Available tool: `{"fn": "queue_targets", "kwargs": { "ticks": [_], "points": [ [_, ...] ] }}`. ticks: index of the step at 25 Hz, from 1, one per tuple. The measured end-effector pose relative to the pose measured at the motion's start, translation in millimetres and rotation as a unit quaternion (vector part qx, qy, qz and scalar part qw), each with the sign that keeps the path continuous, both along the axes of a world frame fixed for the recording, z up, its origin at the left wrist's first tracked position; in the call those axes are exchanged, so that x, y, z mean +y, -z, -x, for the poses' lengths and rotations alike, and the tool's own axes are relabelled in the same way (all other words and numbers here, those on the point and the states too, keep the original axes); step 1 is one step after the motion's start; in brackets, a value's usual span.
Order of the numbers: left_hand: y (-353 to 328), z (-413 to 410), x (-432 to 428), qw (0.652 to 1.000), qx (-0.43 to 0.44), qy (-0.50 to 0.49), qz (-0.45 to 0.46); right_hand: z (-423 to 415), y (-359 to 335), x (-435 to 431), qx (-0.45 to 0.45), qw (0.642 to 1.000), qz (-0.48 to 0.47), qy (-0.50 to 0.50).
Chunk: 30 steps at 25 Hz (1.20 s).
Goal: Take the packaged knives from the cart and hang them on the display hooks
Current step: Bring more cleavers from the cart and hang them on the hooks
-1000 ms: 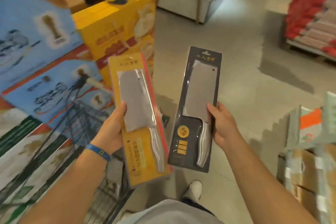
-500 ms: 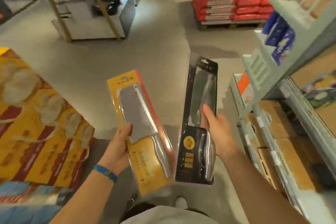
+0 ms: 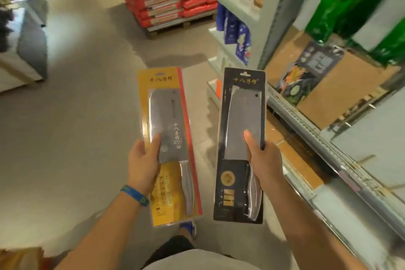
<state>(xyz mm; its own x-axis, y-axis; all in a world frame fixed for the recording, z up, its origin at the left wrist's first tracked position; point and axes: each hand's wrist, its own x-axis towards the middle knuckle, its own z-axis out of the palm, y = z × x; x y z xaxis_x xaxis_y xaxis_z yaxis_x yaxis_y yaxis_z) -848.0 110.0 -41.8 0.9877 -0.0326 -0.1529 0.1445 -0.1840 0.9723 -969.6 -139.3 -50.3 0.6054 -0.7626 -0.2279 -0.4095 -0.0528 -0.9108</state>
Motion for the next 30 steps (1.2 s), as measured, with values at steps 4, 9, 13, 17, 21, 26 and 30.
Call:
{"fn": "queue_targets", "kwargs": {
  "ticks": [4,9,13,17,21,26,30],
  "points": [
    [-18,-90,-68,0.991,-0.038,0.131,0.004,-53,-10,-34,-0.005,0.997,0.01,0.079],
    [-36,-182,-159,0.972,-0.028,0.23,0.047,-100,-46,-79,-0.033,0.978,0.047,0.201],
    [-62,-217,-235,0.942,-0.066,0.318,0.087,-101,-82,-110,-0.032,0.945,0.11,0.306],
    [-148,-229,-321,0.896,-0.172,0.382,0.148,-100,-170,-155,-0.093,0.903,0.204,0.367],
    [-272,-216,-388,0.837,-0.302,0.4,0.22,-82,-288,-197,-0.163,0.84,0.33,0.399],
    [-395,-175,-444,0.78,-0.365,0.403,0.31,-45,-404,-235,-0.208,0.758,0.442,0.433],
    [-457,-150,-472,0.763,-0.383,0.407,0.326,-4,-474,-252,-0.211,0.698,0.505,0.461]
  ]
}}
